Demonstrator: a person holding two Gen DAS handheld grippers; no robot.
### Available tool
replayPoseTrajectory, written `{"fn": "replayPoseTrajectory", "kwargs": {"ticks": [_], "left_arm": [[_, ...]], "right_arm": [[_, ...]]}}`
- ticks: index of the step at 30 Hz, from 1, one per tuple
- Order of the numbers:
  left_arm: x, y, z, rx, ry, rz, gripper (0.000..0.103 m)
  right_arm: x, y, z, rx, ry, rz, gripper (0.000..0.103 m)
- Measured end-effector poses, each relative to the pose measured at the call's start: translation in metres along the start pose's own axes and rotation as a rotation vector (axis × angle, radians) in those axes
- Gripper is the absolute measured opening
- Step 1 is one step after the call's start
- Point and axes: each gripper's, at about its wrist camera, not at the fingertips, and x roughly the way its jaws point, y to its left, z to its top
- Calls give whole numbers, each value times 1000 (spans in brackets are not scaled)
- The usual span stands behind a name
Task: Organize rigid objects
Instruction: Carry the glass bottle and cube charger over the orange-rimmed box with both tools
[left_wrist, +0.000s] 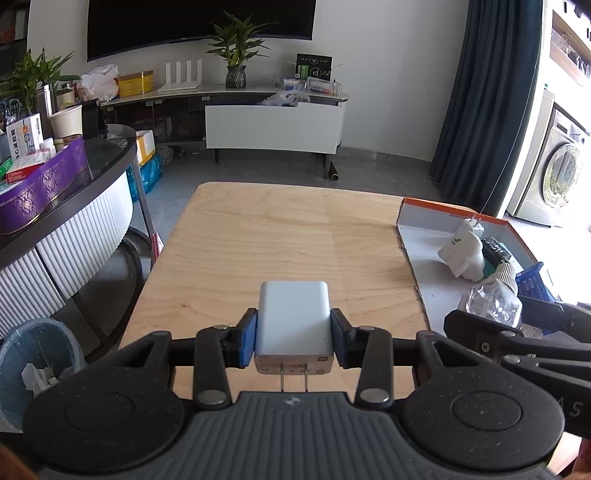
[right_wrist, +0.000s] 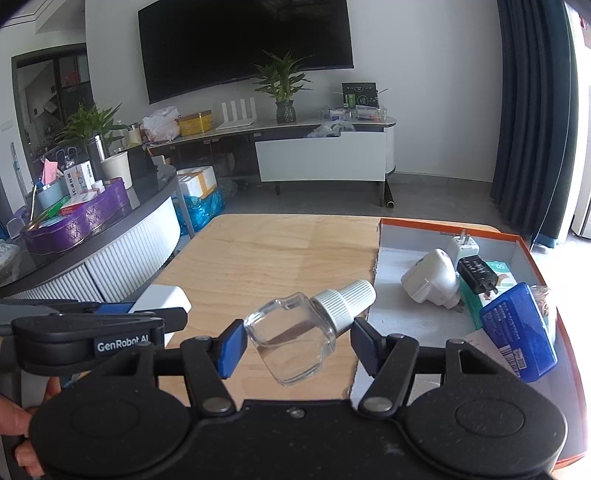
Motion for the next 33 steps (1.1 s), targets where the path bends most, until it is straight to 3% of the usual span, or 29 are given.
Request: {"fn": "replayPoseTrajectory", "kwargs": {"ticks": [14, 33], "left_arm": [[-11, -30, 3, 13, -9, -56, 41], [-4, -91, 4, 113, 6, -175, 41]], "right_arm": [[-35, -31, -2, 51, -45, -56, 75], [-65, -92, -6, 146, -84, -182, 75]]}}
